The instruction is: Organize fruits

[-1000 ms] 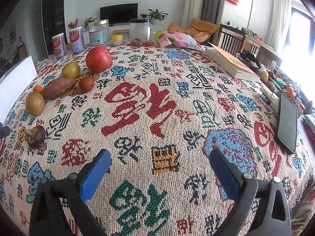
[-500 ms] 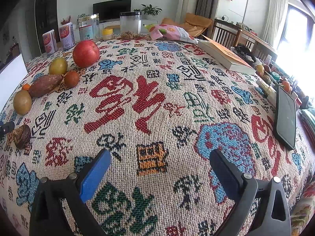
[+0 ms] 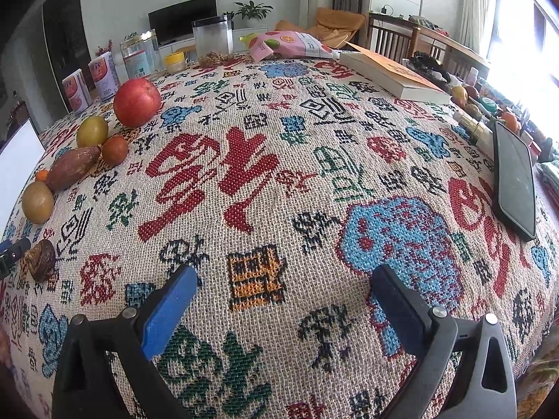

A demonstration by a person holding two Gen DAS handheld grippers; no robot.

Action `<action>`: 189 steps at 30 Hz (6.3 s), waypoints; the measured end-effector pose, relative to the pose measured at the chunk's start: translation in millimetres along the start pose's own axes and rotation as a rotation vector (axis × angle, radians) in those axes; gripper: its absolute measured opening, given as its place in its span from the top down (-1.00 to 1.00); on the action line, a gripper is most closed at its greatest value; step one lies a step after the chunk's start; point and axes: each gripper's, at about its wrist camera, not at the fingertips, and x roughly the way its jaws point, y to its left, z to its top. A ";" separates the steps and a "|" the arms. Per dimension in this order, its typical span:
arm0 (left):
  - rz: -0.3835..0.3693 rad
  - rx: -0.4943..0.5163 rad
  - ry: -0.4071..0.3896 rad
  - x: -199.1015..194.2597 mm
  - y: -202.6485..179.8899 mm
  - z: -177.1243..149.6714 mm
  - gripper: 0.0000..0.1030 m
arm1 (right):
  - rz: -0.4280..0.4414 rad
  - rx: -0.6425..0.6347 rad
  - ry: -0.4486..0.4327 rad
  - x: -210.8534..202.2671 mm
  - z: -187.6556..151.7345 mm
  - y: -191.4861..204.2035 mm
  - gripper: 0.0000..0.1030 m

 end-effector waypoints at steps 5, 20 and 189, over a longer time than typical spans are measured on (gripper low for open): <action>-0.003 -0.002 0.000 -0.3 0.5 -0.3 -0.80 | -0.006 0.007 0.005 0.8 0.8 -0.9 -0.94; 0.003 0.000 0.003 2.0 -0.8 0.2 -0.84 | -0.007 0.001 0.009 1.5 1.4 0.4 -0.95; -0.017 0.025 0.001 -9.0 -2.1 -15.0 -0.83 | 0.015 -0.035 0.038 49.8 57.8 17.0 -1.00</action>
